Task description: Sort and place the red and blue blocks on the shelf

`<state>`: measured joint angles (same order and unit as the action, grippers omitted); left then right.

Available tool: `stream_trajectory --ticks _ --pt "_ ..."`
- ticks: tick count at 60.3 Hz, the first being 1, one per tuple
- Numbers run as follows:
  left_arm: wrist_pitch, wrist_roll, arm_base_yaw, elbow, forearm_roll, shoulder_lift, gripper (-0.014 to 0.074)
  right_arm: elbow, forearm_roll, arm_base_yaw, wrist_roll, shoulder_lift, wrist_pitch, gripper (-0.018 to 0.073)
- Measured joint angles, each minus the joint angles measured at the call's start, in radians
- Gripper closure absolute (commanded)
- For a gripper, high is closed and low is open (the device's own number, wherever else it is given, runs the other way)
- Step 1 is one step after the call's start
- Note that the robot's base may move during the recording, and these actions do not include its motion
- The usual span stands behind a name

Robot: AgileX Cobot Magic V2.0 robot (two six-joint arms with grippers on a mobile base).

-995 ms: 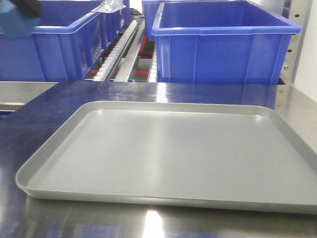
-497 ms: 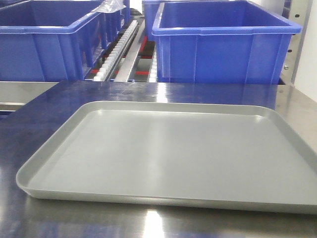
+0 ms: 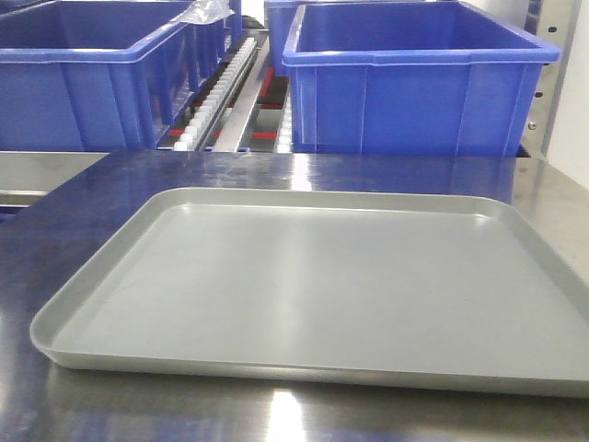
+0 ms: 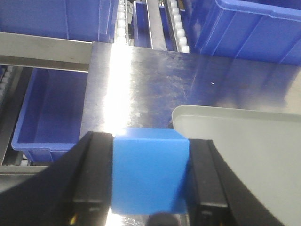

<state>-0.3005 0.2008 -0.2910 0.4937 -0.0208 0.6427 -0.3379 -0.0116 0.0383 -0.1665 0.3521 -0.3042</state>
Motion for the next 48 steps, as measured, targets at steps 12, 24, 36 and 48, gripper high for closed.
stream_trajectory --ticks 12,24,36,48 --pt "0.038 0.000 0.000 -0.049 0.002 -0.045 0.0475 0.000 0.000 0.000 0.000 0.000 0.000 0.0508" --pt "0.066 0.000 0.000 -0.078 0.002 -0.075 0.0475 0.000 0.000 0.000 0.000 0.000 0.000 0.0508" --pt "0.088 0.000 0.000 -0.078 0.002 -0.075 0.0475 0.000 0.000 0.000 0.000 0.000 0.000 0.0508" --pt "0.088 0.000 0.000 -0.078 0.002 -0.078 0.0475 0.000 0.000 0.000 0.000 0.000 0.000 0.0508"
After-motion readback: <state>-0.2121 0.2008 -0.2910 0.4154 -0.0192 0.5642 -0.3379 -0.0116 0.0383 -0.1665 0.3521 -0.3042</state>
